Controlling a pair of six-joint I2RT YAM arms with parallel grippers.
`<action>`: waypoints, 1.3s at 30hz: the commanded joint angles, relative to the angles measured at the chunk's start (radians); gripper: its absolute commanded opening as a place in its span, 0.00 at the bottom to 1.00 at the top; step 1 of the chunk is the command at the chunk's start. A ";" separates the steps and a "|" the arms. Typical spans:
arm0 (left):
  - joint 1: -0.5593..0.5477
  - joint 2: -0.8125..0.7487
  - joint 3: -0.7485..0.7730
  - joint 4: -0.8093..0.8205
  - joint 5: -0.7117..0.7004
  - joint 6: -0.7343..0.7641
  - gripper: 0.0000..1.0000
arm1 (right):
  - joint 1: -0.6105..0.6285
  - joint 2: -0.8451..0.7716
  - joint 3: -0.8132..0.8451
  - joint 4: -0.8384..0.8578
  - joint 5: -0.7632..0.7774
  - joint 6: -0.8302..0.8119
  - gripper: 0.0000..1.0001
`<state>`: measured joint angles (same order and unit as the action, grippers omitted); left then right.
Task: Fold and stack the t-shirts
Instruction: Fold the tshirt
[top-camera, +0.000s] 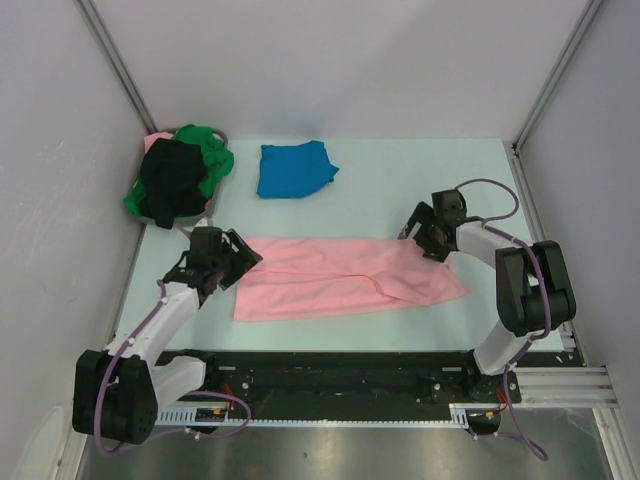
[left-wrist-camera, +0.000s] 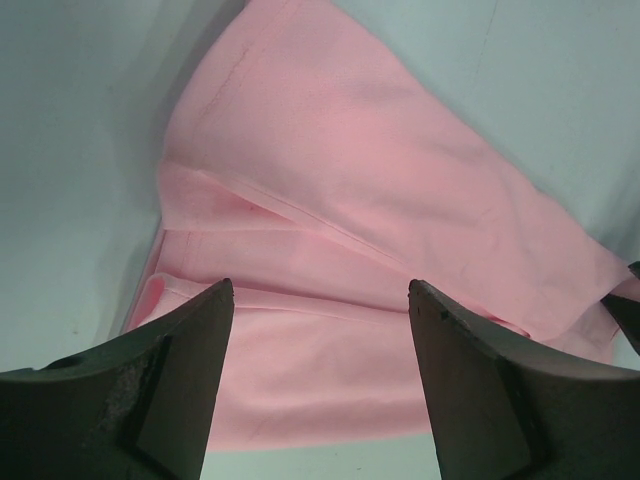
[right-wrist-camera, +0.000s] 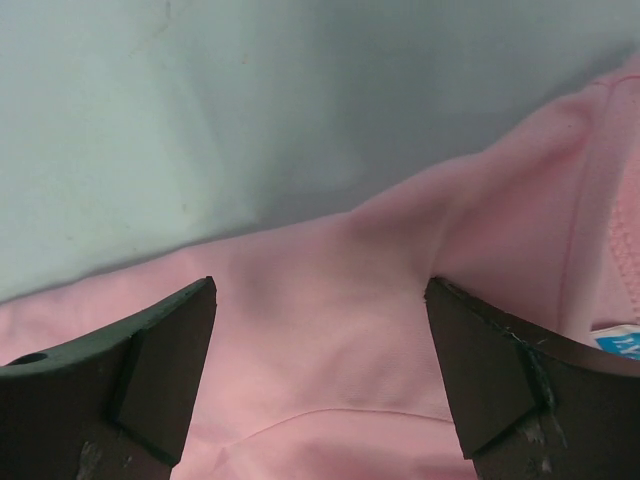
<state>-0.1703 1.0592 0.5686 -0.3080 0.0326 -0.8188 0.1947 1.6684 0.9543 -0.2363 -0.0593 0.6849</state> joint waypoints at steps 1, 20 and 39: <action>-0.006 -0.004 -0.006 0.038 0.010 0.015 0.76 | -0.009 0.033 -0.019 0.060 0.013 0.016 0.92; -0.006 -0.016 0.051 0.003 0.010 0.018 0.77 | 0.008 0.336 0.225 0.109 0.024 0.110 0.93; -0.006 0.032 0.123 0.014 0.020 0.032 0.77 | 0.029 0.875 1.365 -0.368 -0.005 0.082 0.97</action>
<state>-0.1707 1.0859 0.6456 -0.3126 0.0353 -0.8104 0.2401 2.5519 2.2456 -0.4389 -0.0608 0.7586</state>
